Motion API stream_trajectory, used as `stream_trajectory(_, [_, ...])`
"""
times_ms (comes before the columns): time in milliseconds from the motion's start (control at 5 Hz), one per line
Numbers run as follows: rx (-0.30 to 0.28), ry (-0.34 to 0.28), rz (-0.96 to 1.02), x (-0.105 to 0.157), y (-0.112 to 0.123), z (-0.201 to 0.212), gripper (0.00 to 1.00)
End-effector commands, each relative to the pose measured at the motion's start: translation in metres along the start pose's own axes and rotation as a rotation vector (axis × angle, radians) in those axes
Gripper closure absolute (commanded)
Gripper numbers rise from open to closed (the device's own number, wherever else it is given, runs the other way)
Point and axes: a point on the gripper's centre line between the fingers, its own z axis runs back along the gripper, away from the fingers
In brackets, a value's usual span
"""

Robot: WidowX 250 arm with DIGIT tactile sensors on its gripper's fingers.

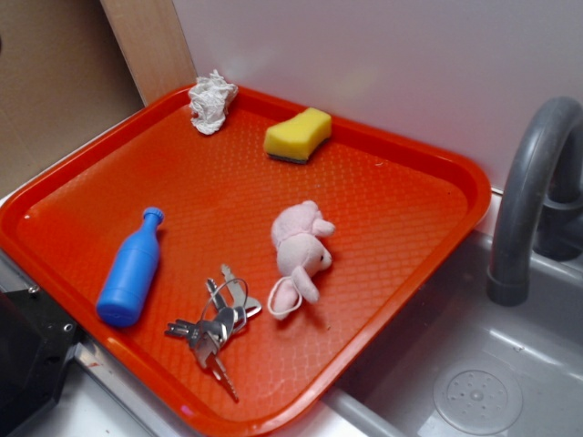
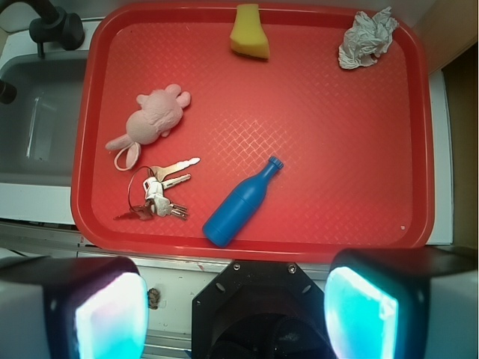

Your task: Grab the silver keys.

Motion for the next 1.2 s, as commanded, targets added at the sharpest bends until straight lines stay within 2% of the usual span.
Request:
stream_trajectory(0, [0.0, 0.0, 0.0, 0.0, 0.0, 0.0, 0.0])
stream_trajectory(200, [0.037, -0.022, 0.011, 0.021, -0.039, -0.033, 0.0])
stream_trajectory(400, [0.031, -0.025, 0.068, 0.021, -0.076, -0.051, 0.0])
stream_trajectory(600, [-0.001, 0.015, 0.013, 0.015, -0.098, -0.063, 0.0])
stream_trajectory(800, [0.003, 0.053, 0.062, 0.01, -0.096, -0.078, 0.0])
stream_trajectory(1000, [-0.045, 0.042, 0.06, 0.01, -0.096, -0.102, 0.0])
